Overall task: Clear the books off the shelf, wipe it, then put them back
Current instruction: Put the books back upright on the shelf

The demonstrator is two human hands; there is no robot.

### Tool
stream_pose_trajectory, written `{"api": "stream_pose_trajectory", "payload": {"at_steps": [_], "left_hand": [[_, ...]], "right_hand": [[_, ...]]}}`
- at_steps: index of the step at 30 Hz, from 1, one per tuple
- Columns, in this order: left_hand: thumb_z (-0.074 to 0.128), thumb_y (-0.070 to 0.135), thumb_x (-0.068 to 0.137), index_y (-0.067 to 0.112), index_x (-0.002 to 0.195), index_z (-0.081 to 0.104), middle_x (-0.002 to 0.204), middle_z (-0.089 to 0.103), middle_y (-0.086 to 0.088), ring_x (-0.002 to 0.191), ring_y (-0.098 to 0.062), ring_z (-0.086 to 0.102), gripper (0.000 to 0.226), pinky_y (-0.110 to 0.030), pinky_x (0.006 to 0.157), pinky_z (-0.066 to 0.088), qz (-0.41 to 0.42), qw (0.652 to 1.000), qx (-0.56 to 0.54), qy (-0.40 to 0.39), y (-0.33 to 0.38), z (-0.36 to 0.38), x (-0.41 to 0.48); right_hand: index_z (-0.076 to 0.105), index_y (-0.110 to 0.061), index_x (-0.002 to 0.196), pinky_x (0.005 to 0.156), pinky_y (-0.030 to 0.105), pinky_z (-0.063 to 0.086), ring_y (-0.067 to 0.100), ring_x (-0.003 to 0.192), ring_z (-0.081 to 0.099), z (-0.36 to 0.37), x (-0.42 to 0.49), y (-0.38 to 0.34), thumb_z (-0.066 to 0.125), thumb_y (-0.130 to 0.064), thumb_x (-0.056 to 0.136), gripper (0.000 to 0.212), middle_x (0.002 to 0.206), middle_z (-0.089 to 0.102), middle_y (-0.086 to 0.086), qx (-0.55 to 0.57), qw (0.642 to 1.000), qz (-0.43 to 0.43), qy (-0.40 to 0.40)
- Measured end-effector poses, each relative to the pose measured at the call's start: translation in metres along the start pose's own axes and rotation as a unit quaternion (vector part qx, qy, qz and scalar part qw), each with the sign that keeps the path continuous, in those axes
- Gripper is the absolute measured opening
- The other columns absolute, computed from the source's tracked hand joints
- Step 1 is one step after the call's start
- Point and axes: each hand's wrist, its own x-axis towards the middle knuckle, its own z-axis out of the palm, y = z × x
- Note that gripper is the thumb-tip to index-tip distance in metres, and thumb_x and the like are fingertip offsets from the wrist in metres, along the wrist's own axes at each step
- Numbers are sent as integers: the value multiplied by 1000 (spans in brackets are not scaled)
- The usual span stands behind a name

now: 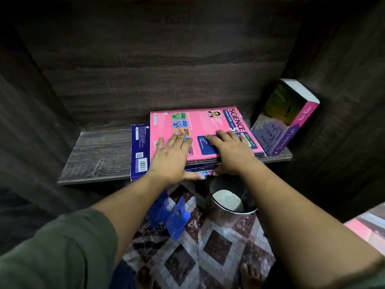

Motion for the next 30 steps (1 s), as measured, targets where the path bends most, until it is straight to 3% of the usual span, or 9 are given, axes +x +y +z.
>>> {"api": "stream_pose_trajectory", "payload": {"at_steps": [5,11,14,16,18,22,25,27,30], "left_hand": [[22,73,86,28,153,18,162,13,-4,148,-25,12,81,-45,119,12,33,998,-42,-31,-9,-10,1],[23,52,101,18,152,20,157,26,-11,142,-30,30,62,-43,112,29,36,997,50,-36,-10,-17,-3],[45,31,102,12,143,38,128,58,-15,105,-34,62,46,-46,83,54,71,991,112,31,-9,-14,-5],[76,19,77,11,119,60,90,68,-9,69,-28,66,46,-36,53,54,71,986,126,81,-10,-13,-5],[85,12,60,12,101,66,74,64,-4,57,-25,62,45,-31,44,47,61,984,108,127,-9,-11,-3],[81,3,57,8,114,64,97,68,-13,62,-31,65,59,-36,42,50,35,984,92,150,-2,-18,-7],[71,-5,61,11,135,52,120,64,-18,57,-35,64,79,-39,42,50,-1,982,47,185,-21,-26,-16],[65,-10,63,16,144,38,133,57,-16,54,-33,62,90,-36,40,49,-43,969,19,244,-42,-38,-24],[55,-8,82,22,144,21,143,45,-16,87,-43,62,77,-52,61,53,-117,933,-80,331,-75,-54,-41]], "right_hand": [[4,-46,149,109,67,15,48,142,10,-12,-6,17,84,-59,57,123,158,7,13,10,984,154,-87],[12,-50,147,101,53,33,40,129,29,-19,-9,11,80,-48,72,102,146,24,10,14,981,169,-98],[16,-50,148,101,48,32,40,124,33,-21,-7,2,71,-34,85,86,142,30,10,3,983,156,-99],[23,-51,146,102,44,33,39,122,34,-25,-8,5,66,-23,88,78,139,31,9,19,987,128,-97],[37,-46,143,106,37,34,36,123,39,-32,-11,8,70,-19,85,72,137,37,8,66,991,77,-88],[64,-24,127,92,12,36,18,110,58,-45,-11,-2,73,-5,78,53,124,60,6,254,967,23,28],[48,-24,141,100,22,41,21,102,60,-40,-3,-27,69,3,75,75,120,52,6,400,898,39,179],[36,-26,147,95,25,43,21,98,60,-33,0,-45,72,-5,77,81,119,52,7,460,864,95,181],[42,-22,142,103,30,39,27,122,50,-14,-1,-68,71,-28,84,65,133,50,12,353,933,16,65]]}}
